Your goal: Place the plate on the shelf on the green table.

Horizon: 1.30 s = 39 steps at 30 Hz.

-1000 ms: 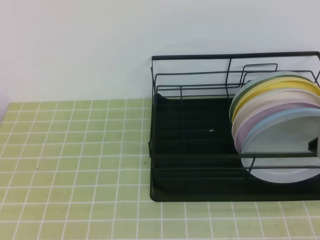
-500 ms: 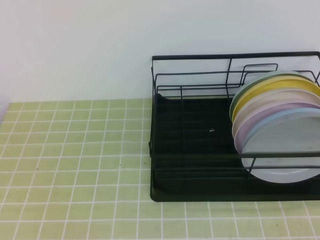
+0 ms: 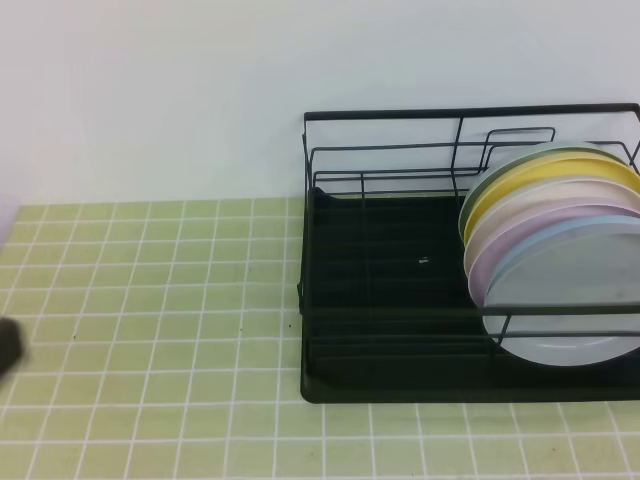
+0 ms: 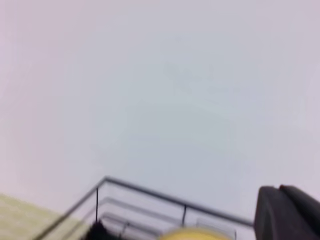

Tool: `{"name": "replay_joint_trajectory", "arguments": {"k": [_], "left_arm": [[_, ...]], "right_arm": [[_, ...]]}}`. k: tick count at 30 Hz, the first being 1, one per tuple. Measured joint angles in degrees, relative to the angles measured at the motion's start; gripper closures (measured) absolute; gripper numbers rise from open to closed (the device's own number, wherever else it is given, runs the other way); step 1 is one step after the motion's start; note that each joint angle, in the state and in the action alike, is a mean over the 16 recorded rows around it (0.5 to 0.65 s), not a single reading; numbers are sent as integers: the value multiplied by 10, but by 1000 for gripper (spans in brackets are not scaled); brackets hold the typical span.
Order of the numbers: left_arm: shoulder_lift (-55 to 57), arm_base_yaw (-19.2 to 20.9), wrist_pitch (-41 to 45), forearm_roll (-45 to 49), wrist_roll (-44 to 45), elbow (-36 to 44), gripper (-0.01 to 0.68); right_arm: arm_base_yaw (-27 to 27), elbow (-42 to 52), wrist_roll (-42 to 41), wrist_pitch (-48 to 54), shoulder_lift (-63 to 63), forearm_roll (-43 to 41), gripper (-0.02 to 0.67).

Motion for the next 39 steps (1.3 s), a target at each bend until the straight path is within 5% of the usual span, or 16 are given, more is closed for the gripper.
{"name": "replay_joint_trajectory", "arguments": {"k": [17,31,39], "left_arm": [[-3,0,-344,-35,8,254,675],[-21,3,-283,-34,9,273,675],[-112,42,-261,-26,17,306,675]], "right_arm": [[0,310,95,-65,-167,-46,651],[0,329,96,-43,-168,-39,651],[0,329,96,-41,-168,-39,651]]}}
